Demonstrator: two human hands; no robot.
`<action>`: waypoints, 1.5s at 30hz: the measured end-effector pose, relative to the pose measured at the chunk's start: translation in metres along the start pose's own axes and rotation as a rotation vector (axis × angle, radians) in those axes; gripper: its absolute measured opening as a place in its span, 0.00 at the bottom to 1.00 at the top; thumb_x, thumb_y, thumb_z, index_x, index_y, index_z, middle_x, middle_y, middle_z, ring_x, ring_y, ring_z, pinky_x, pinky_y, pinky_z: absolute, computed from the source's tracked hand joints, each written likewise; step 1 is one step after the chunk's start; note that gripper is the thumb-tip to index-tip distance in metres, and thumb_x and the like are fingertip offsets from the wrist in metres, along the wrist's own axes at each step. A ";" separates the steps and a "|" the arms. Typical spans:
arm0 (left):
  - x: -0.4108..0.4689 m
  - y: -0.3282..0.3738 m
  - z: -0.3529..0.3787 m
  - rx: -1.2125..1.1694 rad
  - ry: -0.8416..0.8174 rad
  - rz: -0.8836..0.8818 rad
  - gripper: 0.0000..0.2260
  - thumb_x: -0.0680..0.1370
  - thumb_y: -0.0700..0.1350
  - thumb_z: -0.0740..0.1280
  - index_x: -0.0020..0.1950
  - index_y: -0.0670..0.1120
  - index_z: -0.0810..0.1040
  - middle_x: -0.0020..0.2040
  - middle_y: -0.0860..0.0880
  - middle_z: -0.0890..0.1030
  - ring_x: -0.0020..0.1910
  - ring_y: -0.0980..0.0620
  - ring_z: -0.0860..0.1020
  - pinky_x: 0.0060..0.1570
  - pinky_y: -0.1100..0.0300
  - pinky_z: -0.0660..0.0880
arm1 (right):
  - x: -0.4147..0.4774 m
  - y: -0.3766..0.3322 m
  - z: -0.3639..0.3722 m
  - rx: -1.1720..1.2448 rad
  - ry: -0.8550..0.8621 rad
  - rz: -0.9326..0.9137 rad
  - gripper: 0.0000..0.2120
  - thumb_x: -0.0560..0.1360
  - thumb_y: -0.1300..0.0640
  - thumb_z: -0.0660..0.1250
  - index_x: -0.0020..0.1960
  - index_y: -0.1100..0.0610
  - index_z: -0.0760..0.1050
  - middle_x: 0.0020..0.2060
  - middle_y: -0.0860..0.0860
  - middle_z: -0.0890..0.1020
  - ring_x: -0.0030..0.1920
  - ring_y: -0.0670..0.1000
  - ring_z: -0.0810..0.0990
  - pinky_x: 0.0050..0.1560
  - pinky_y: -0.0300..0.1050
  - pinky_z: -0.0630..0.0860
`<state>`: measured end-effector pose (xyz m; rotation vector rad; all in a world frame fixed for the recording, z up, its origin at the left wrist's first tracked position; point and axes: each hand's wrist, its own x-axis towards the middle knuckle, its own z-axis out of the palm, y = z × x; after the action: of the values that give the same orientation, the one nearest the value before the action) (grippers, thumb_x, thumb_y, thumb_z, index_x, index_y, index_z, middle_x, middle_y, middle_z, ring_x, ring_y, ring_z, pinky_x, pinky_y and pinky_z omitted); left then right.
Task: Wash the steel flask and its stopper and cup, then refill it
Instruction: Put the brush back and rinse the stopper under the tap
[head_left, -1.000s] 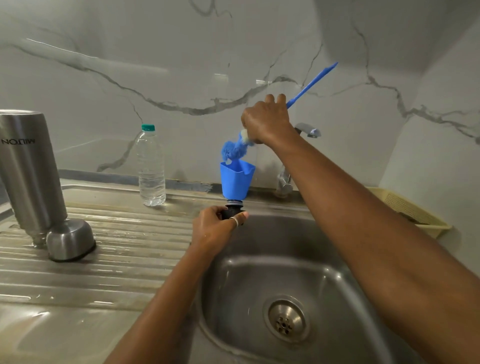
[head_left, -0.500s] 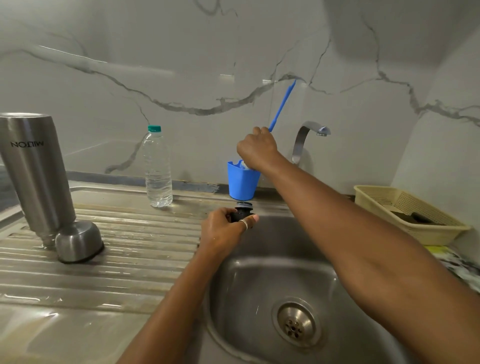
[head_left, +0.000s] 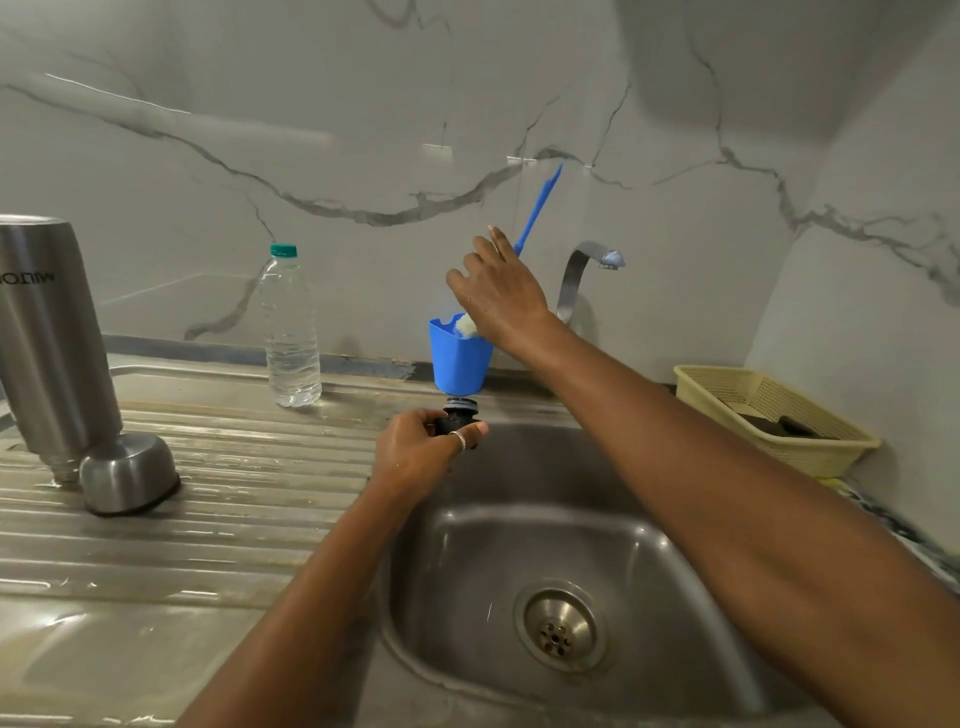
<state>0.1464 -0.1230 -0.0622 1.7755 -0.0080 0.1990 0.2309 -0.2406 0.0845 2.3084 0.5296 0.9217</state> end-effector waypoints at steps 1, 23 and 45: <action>0.001 0.000 0.000 0.003 0.004 -0.005 0.17 0.70 0.56 0.80 0.51 0.48 0.84 0.44 0.46 0.87 0.32 0.53 0.78 0.32 0.60 0.77 | -0.004 -0.001 0.000 0.022 0.075 -0.024 0.12 0.74 0.65 0.69 0.57 0.59 0.76 0.52 0.59 0.80 0.64 0.62 0.73 0.79 0.59 0.54; 0.002 0.017 0.099 0.198 -0.018 -0.060 0.15 0.71 0.58 0.78 0.47 0.48 0.83 0.43 0.48 0.84 0.44 0.48 0.83 0.50 0.49 0.82 | -0.098 0.026 0.090 0.874 -0.219 0.807 0.14 0.81 0.54 0.68 0.60 0.64 0.80 0.55 0.60 0.84 0.56 0.60 0.82 0.46 0.45 0.71; 0.010 0.049 0.130 0.222 -0.287 0.059 0.22 0.71 0.52 0.70 0.61 0.42 0.77 0.51 0.43 0.83 0.50 0.45 0.83 0.53 0.44 0.82 | -0.164 0.022 0.043 1.584 -0.447 0.927 0.19 0.83 0.43 0.58 0.56 0.56 0.79 0.50 0.57 0.84 0.50 0.57 0.84 0.54 0.57 0.83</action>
<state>0.1675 -0.2584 -0.0390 2.0137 -0.2539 -0.0155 0.1536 -0.3628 -0.0058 4.2175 -0.2442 0.0933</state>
